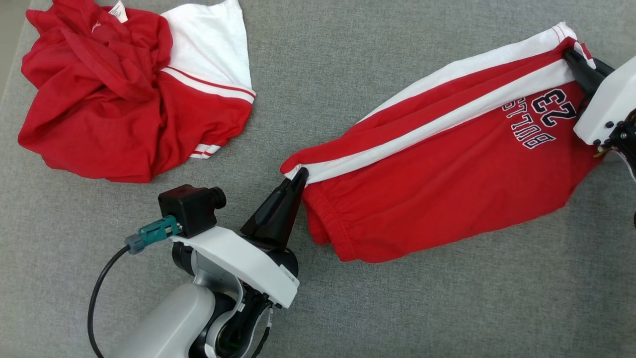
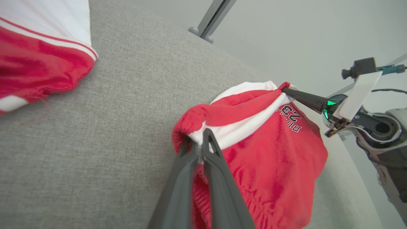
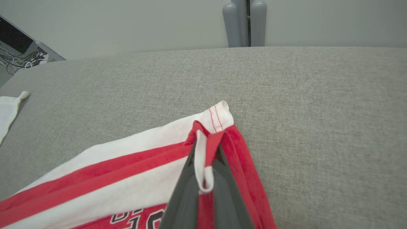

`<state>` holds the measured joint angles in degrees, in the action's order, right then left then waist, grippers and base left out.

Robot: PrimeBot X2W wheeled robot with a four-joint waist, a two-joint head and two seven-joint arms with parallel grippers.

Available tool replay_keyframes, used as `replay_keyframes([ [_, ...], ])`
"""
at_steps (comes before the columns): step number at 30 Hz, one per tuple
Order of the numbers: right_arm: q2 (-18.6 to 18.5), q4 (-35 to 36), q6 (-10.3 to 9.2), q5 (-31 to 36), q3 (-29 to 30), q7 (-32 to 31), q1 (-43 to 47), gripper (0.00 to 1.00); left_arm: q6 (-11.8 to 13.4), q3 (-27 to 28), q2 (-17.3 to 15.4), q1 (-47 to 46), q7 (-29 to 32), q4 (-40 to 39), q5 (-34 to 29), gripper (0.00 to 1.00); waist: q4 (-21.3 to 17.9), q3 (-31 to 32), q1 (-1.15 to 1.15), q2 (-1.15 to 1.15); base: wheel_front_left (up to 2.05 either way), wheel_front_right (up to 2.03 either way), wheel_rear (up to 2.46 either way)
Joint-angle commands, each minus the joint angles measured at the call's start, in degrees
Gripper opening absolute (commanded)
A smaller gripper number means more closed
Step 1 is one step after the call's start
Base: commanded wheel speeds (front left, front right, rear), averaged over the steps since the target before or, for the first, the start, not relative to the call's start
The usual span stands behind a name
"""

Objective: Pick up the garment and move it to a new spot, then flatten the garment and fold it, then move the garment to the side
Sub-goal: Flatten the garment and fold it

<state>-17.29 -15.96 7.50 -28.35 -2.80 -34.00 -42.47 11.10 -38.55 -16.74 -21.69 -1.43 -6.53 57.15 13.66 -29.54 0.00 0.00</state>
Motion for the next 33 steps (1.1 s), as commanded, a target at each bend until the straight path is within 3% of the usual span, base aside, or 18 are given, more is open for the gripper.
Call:
replay_keyframes([
  [1,-0.74,-0.44,-0.01,0.20,-0.14,-0.28,-1.02,0.00,-0.34,0.08,0.19,-1.02,0.27,0.53,0.53,0.00,0.17,-0.20,0.00,0.00,0.00,0.00,0.00],
  [3,-1.00,-0.85,-0.01,0.44,-0.42,-0.37,-1.80,0.00,-0.34,0.24,0.55,-1.39,0.22,1.11,0.82,0.00,0.35,-0.47,0.00,0.00,0.00,0.00,0.00],
  [4,-0.99,-0.89,-0.01,0.52,-0.39,0.24,-2.32,0.13,-0.17,0.57,0.94,-1.45,-0.03,1.36,1.26,0.04,0.42,-0.63,0.00,0.00,0.00,0.00,0.00],
  [5,-1.04,-0.85,-0.01,0.63,-0.50,1.05,-2.92,0.56,-0.26,0.83,1.24,-1.61,-0.26,1.44,1.53,0.27,0.49,-0.81,0.00,0.00,0.00,0.00,0.00],
  [6,-1.05,-1.07,-0.01,0.70,-0.44,1.70,-3.33,1.00,-0.39,1.13,1.47,-1.78,-0.43,1.60,1.61,0.79,0.55,-0.99,0.00,0.00,0.00,0.00,0.00],
  [7,-0.88,-1.52,-0.01,0.78,-0.19,2.25,-3.61,1.00,-0.28,1.38,1.74,-1.79,-0.65,1.84,1.80,1.00,0.60,-1.13,0.00,0.00,0.00,0.00,0.00],
  [16,-0.49,-3.43,0.00,1.16,-0.64,5.53,-5.59,1.00,1.01,2.69,3.25,-2.91,-1.89,4.17,2.16,1.00,0.27,-1.72,0.00,0.00,0.00,0.00,0.00],
  [22,-1.43,-2.28,0.00,-0.53,-1.95,11.82,-4.51,1.00,2.50,3.64,2.28,-0.67,-3.71,4.17,1.10,1.00,-0.74,-0.84,0.00,0.00,0.00,0.00,0.00],
  [28,-5.59,-0.36,0.00,2.45,-5.55,16.64,1.11,1.00,5.83,4.57,-0.39,3.22,-10.48,1.87,-5.31,1.00,-2.05,2.60,0.00,0.00,0.00,0.00,0.00],
  [33,-7.59,0.00,0.00,6.10,-7.98,13.29,5.90,1.00,8.74,5.68,-1.29,8.09,-13.45,0.01,-12.88,1.00,-2.92,4.62,0.00,0.00,0.00,0.00,0.00],
])
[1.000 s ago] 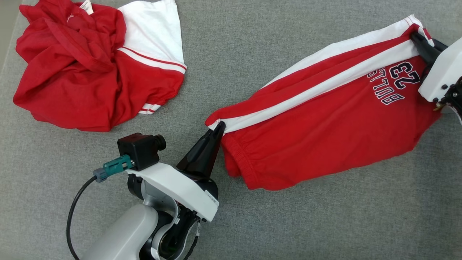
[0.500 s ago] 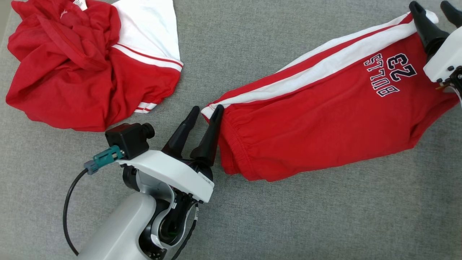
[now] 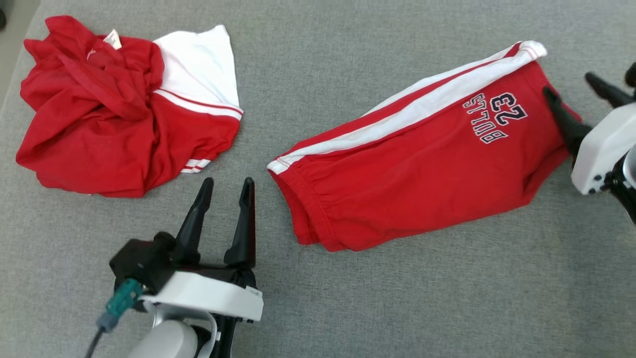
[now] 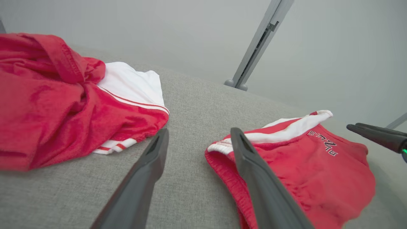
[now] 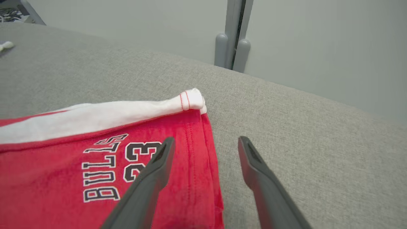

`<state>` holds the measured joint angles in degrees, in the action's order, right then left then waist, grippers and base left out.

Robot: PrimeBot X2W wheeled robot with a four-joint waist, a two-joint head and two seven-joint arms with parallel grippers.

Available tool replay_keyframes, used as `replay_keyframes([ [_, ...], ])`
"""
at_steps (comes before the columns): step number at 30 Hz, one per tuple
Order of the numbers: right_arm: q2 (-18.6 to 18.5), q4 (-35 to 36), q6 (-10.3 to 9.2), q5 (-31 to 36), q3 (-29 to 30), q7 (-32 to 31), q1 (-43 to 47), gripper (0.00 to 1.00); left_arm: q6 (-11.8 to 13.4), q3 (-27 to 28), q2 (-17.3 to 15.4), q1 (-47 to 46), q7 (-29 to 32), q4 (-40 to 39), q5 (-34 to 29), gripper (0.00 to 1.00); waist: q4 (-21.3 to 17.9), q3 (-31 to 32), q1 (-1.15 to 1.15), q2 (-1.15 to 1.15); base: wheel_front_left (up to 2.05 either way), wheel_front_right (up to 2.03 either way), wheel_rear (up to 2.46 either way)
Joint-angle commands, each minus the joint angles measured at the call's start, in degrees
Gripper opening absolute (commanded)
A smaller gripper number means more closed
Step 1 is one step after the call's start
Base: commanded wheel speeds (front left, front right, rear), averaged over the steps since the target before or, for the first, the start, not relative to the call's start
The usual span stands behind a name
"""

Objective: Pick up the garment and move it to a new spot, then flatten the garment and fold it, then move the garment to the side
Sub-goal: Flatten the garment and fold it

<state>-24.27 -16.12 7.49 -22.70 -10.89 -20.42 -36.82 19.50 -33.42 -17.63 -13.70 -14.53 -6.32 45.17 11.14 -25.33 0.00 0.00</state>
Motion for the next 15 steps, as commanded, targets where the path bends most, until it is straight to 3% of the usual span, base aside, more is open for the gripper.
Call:
replay_keyframes([
  [1,-0.49,0.27,0.01,0.89,0.01,-1.17,0.70,1.00,0.81,0.63,-0.39,0.81,-0.51,-0.26,-2.86,1.00,-0.38,0.30,0.00,0.00,0.00,0.00,0.00],
  [6,-0.29,0.37,0.00,4.31,0.42,-5.69,0.65,1.00,-0.05,1.67,3.02,3.02,-0.68,-1.11,-10.14,1.00,0.79,-1.74,0.00,0.00,0.00,0.00,0.00],
  [15,1.22,-4.00,0.00,8.92,1.36,-10.00,-1.59,1.00,-5.76,5.18,9.71,3.86,-0.70,1.69,-16.11,1.00,3.21,-4.82,0.00,0.00,0.00,0.00,0.00],
])
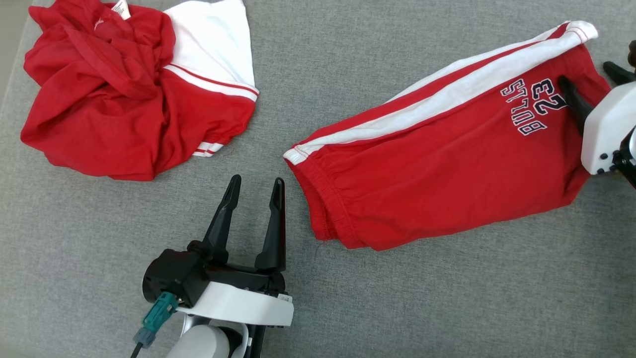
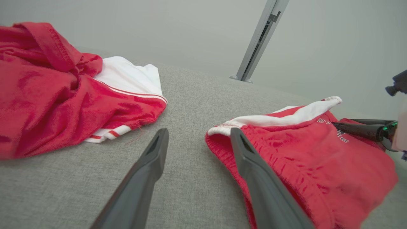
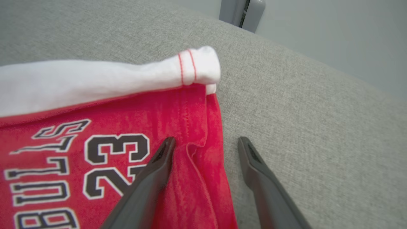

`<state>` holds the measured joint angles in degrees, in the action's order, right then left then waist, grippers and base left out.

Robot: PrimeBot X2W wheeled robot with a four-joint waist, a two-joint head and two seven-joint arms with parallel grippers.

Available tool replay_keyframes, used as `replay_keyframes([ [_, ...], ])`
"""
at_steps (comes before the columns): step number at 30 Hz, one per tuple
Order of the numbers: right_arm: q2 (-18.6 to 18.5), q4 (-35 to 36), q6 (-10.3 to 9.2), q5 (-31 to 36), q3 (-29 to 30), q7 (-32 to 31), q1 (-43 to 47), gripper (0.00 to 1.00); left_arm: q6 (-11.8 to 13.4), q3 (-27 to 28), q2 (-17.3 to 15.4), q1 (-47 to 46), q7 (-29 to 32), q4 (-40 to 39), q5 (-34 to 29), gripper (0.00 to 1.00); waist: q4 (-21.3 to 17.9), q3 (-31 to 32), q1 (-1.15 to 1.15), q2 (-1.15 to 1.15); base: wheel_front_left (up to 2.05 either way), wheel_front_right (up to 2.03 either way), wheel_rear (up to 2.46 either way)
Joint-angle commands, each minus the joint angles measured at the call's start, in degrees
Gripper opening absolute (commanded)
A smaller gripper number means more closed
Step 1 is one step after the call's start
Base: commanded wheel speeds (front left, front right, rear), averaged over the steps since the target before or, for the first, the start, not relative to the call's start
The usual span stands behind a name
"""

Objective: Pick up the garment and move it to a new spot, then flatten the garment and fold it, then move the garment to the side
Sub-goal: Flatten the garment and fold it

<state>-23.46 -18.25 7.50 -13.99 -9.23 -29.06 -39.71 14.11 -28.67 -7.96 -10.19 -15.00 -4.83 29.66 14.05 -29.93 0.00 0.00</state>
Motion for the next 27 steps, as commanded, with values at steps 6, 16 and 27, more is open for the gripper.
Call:
replay_keyframes([
  [6,1.67,-3.32,0.00,-4.09,-2.84,-5.72,4.08,0.00,-3.17,4.00,1.62,2.33,-0.18,2.28,-2.64,1.00,-2.04,2.37,0.00,0.00,0.00,0.00,0.00],
  [16,1.53,0.85,-0.02,-12.23,1.96,-4.57,8.28,0.00,-7.22,6.89,0.38,6.51,-0.18,4.46,-6.31,1.00,-9.72,8.90,0.00,0.00,0.00,0.00,0.00],
  [27,-2.06,-1.77,-0.01,-12.74,20.22,-5.57,13.52,0.00,-10.20,9.21,1.94,10.42,-0.18,5.35,-7.73,1.00,-9.73,12.01,0.00,0.00,0.00,0.00,0.00],
])
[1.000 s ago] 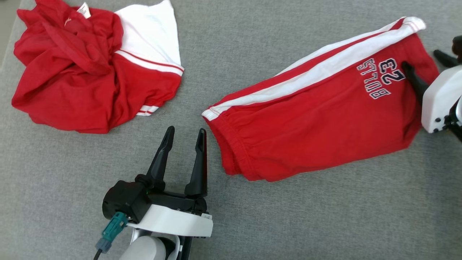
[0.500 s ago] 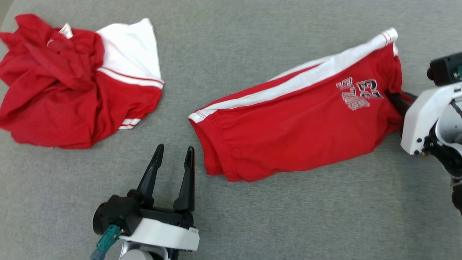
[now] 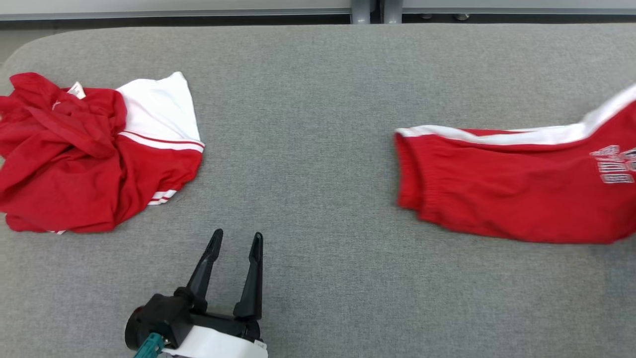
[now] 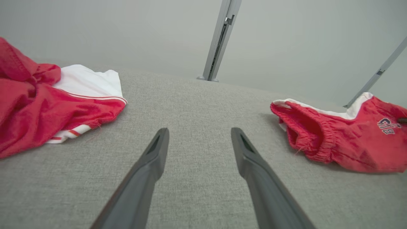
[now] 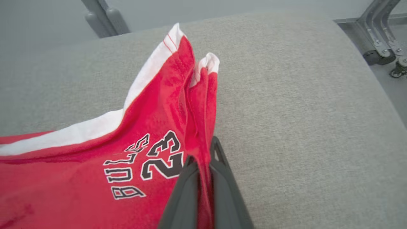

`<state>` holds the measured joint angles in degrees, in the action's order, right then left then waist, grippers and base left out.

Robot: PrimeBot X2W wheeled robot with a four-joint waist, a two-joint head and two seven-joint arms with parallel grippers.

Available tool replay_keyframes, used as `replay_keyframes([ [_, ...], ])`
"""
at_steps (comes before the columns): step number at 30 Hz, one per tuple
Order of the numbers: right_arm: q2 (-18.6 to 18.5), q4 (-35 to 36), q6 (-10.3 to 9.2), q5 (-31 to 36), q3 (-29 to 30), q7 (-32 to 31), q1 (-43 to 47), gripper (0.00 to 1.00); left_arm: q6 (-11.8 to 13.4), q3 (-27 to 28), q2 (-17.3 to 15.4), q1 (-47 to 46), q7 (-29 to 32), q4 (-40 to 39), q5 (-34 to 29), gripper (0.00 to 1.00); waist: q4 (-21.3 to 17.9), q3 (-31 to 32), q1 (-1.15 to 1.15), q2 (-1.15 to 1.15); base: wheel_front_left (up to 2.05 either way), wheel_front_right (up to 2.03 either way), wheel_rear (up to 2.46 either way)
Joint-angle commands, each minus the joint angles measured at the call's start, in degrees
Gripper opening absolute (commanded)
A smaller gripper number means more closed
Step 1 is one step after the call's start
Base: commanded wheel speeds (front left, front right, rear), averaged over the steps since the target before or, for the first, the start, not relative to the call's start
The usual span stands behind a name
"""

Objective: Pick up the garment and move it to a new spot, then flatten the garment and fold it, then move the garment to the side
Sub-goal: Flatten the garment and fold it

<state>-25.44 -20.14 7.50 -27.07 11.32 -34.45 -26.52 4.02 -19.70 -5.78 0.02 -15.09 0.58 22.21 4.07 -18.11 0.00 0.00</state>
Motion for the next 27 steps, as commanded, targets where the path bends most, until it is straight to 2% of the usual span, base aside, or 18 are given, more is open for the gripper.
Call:
replay_keyframes([
  [1,-0.51,0.66,0.00,0.52,0.91,-0.31,0.40,0.00,-0.35,0.22,0.17,0.44,-0.09,0.08,-0.22,1.00,0.54,0.42,0.00,0.00,0.00,0.00,0.00],
  [4,-0.19,4.35,0.00,-0.46,1.18,-1.56,0.74,0.00,-0.60,0.42,0.95,1.53,-0.09,0.61,-0.26,1.00,0.94,1.28,0.00,0.00,0.00,0.00,0.00],
  [7,1.64,10.50,0.00,-1.70,-2.94,-3.45,1.60,0.00,-0.87,0.76,1.61,2.23,-0.09,0.94,-0.45,1.00,0.63,1.92,0.00,0.00,0.00,0.00,0.00],
  [10,4.87,15.86,0.00,-1.90,-7.83,-4.72,1.51,0.00,-1.17,0.85,1.97,2.58,-0.09,1.35,-0.73,1.00,0.06,2.17,0.00,0.00,0.00,0.00,0.00],
  [13,9.35,17.81,0.00,0.44,-13.21,-4.77,1.14,0.00,-1.56,1.06,2.08,1.47,-0.09,1.85,-1.03,1.00,-0.19,1.87,0.00,0.00,0.00,0.00,0.00],
  [19,17.32,13.12,0.00,5.57,-20.42,-1.39,0.42,0.00,-2.59,0.82,2.39,-0.69,-0.09,3.24,-1.74,1.00,1.32,1.28,0.00,0.00,0.00,0.00,0.00],
  [27,21.16,5.04,0.00,10.55,-21.12,4.83,-0.72,0.00,-2.83,1.35,2.69,0.14,-0.09,4.69,-1.36,1.00,3.01,1.60,0.00,0.00,0.00,0.00,0.00],
])
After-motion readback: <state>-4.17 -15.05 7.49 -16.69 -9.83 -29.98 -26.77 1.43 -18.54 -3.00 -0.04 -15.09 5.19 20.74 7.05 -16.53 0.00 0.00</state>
